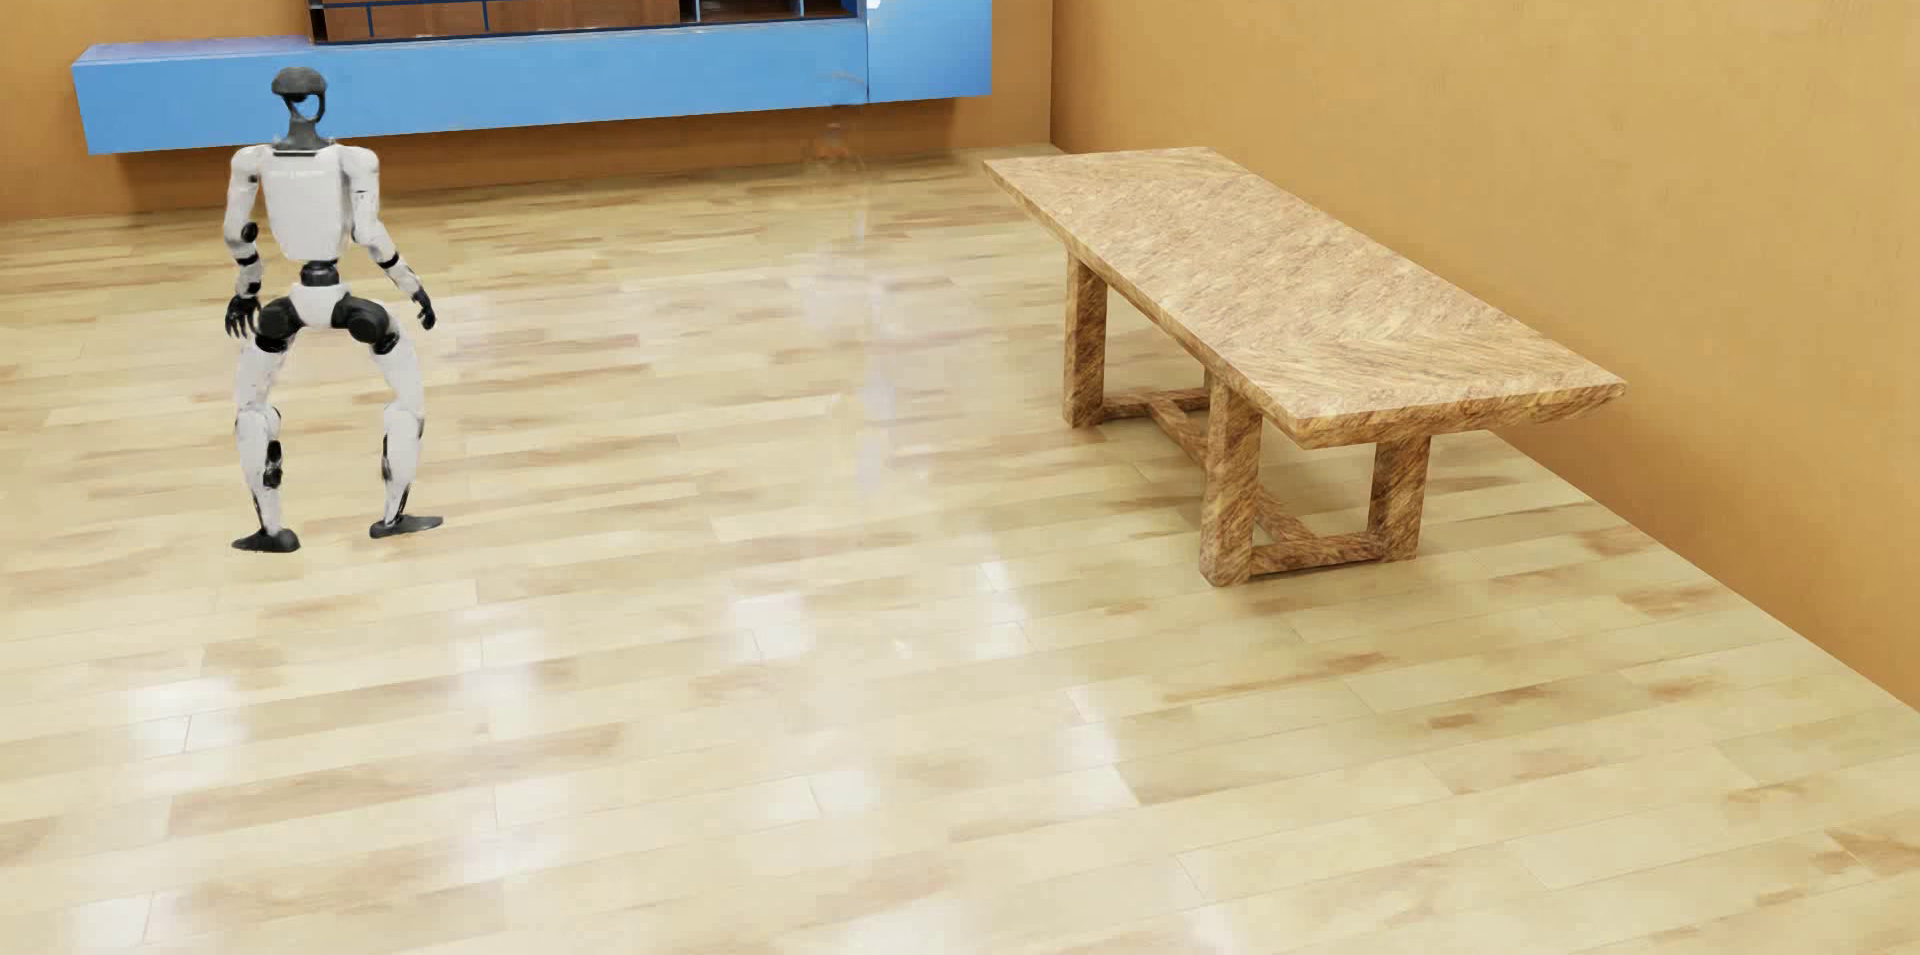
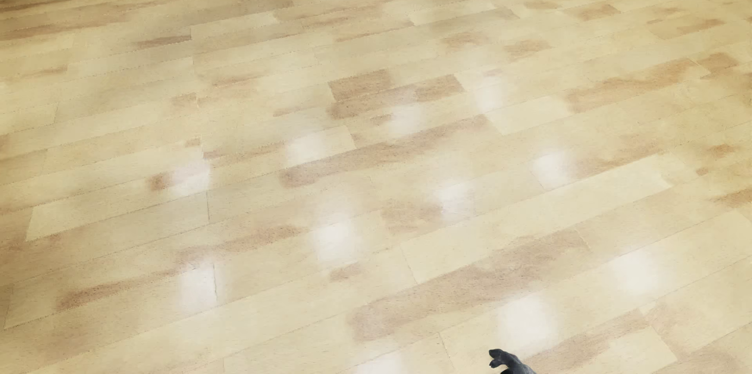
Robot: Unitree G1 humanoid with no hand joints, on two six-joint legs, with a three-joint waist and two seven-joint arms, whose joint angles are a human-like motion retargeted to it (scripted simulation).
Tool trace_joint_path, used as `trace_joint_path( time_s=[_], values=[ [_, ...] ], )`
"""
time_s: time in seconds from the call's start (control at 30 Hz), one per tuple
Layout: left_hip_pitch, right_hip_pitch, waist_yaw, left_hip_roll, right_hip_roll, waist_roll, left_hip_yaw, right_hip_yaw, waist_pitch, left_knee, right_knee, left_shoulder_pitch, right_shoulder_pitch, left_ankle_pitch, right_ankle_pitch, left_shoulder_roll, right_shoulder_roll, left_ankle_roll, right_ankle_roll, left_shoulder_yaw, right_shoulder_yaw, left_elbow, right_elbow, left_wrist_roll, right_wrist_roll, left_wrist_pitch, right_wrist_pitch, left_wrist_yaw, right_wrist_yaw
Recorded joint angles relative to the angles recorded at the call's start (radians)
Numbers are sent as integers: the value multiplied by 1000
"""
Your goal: Head to the table
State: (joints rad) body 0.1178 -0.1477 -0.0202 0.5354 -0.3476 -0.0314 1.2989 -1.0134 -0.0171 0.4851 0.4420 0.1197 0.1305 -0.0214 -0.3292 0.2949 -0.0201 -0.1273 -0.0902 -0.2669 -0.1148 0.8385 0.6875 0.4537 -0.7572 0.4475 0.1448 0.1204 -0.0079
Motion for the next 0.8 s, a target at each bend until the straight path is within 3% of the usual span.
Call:
trace_joint_path(
  time_s=[0.03, 0.07, 0.1, 0.13, 0.17, 0.2, 0.27, 0.3, 0.33, 0.4, 0.43, 0.5, 0.57, 0.6, 0.63, 0.67, 0.7, 0.77, 0.8],
  values=[
    [28, -4, -12, 84, 71, 0, -1, 54, 1, 67, -27, 22, -9, 79, -15, 13, 0, 9, -10, 39, 54, -14, 13, -2, -21, -12, -6, 18, 25],
    [32, -7, -19, 174, 139, 4, -66, 111, 4, 151, -42, 49, -16, 159, -31, 31, -2, 77, -16, 56, 101, -39, 14, -5, -32, -32, -21, 17, 48],
    [-14, -12, -12, 236, 199, 11, -237, 181, 10, 233, -42, 70, -23, 199, -50, 41, -6, 169, -27, 64, 125, -58, 13, -6, -21, -51, -31, 14, 74],
    [-129, -27, 12, 200, 244, 17, -550, 272, 18, 314, -22, 81, -28, 159, -73, 37, -13, 178, -42, 69, 131, -67, 2, -5, 4, -63, -27, 4, 85],
    [-241, -43, 33, 86, 278, 20, -858, 355, 23, 399, -3, 81, -32, 73, -92, 22, -21, 142, -52, 75, 127, -69, -15, 2, 24, -60, -14, -2, 71],
    [-327, -52, 43, -51, 306, 20, -1091, 424, 24, 485, -1, 75, -35, 8, -101, -1, -24, 104, -59, 81, 112, -71, -34, 10, 53, -54, 2, -6, 38],
    [-459, -48, 47, -322, 361, 21, -1385, 537, 23, 653, -37, 63, -44, -46, -98, -33, -35, 37, -63, 66, 99, -95, -62, 45, 98, -63, 17, -26, -15],
    [-519, -45, 48, -418, 382, 22, -1445, 594, 22, 713, -49, 65, -54, -67, -99, -45, -44, 28, -63, 55, 101, -122, -73, 74, 115, -78, 18, -37, -20],
    [-587, -45, 51, -465, 404, 24, -1449, 657, 22, 744, -54, 76, -71, -91, -101, -59, -57, 48, -62, 61, 109, -162, -75, 96, 127, -95, 18, -37, -19],
    [-719, -39, 69, -442, 458, 30, -1339, 798, 22, 692, -63, 121, -115, -133, -110, -91, -77, 149, -63, 103, 131, -259, -54, 135, 129, -126, 22, -20, -29],
    [-768, -29, 80, -438, 484, 31, -1288, 865, 21, 605, -64, 148, -135, -149, -120, -105, -81, 157, -66, 126, 138, -302, -29, 146, 124, -142, 30, -20, -35],
    [-824, 5, 96, -494, 518, 30, -1256, 977, 15, 303, -68, 179, -158, -123, -154, -108, -85, 103, -60, 145, 141, -341, 25, 172, 107, -155, 60, -46, -55],
    [-797, 62, 99, -589, 518, 24, -1313, 1046, 3, -131, -96, 169, -140, -7, -173, -93, -92, -22, -46, 135, 133, -315, 80, 221, 104, -126, 84, -112, -63],
    [-769, 90, 98, -617, 514, 21, -1351, 1069, -2, -266, -96, 151, -117, 32, -172, -83, -103, -50, -43, 122, 137, -288, 106, 264, 96, -104, 94, -149, -53],
    [-758, 109, 95, -627, 510, 21, -1341, 1089, -4, -241, -58, 146, -90, 95, -169, -70, -118, 72, -36, 109, 144, -263, 132, 316, 88, -96, 100, -176, -41],
    [-742, 116, 92, -633, 495, 18, -1311, 1116, -3, -189, 12, 130, -59, 114, -143, -89, -135, 161, -29, 113, 152, -239, 157, 353, 77, -88, 105, -183, -45],
    [-720, 95, 92, -633, 480, 11, -1284, 1125, 2, -134, 138, 115, -22, 59, -73, -122, -146, 191, 5, 139, 138, -219, 177, 362, 78, -74, 116, -155, -66],
    [-664, -27, 91, -610, 480, 3, -1223, 1183, 11, -35, 484, 96, 44, -67, 187, -190, -142, 200, 329, 206, 85, -205, 201, 303, 104, -84, 148, -109, -101],
    [-627, -108, 93, -591, 504, 0, -1178, 1191, 15, -7, 667, 92, 62, -121, 289, -204, -149, 202, 338, 206, 87, -221, 207, 285, 106, -115, 154, -106, -73]
  ],
)
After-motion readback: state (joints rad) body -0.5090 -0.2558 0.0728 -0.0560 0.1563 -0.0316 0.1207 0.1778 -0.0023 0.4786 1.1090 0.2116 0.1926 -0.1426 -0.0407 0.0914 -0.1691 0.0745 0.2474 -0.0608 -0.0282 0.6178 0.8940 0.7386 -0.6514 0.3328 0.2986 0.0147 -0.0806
